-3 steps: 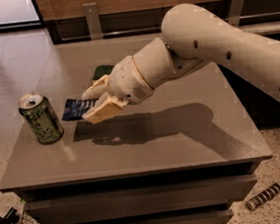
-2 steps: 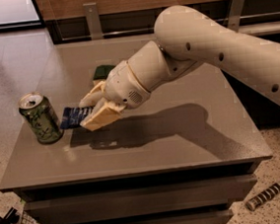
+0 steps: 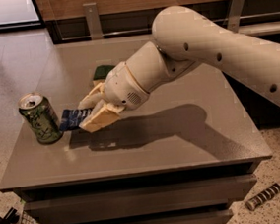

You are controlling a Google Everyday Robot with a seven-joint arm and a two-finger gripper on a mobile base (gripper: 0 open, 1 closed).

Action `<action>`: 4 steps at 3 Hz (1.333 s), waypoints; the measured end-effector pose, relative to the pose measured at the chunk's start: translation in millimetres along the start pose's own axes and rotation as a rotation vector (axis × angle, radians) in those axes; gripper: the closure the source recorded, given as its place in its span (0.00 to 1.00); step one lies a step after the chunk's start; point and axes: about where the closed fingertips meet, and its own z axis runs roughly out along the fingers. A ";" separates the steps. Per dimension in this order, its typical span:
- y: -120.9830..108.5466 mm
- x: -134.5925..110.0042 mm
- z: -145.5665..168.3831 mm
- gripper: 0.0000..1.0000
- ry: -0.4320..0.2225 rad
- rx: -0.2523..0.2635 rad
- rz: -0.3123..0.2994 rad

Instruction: Move rxbar blueberry near green can

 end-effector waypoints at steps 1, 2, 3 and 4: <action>0.9 -1.1 1.4 0.41 0.001 -0.003 -0.002; 1.8 -2.3 2.8 0.17 0.001 -0.006 -0.005; 2.8 -3.5 4.3 0.00 0.002 -0.009 -0.007; 2.8 -3.5 4.3 0.00 0.002 -0.009 -0.007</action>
Offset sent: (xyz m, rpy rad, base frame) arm -0.0011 0.0015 0.0001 -0.0006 -0.0004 0.0037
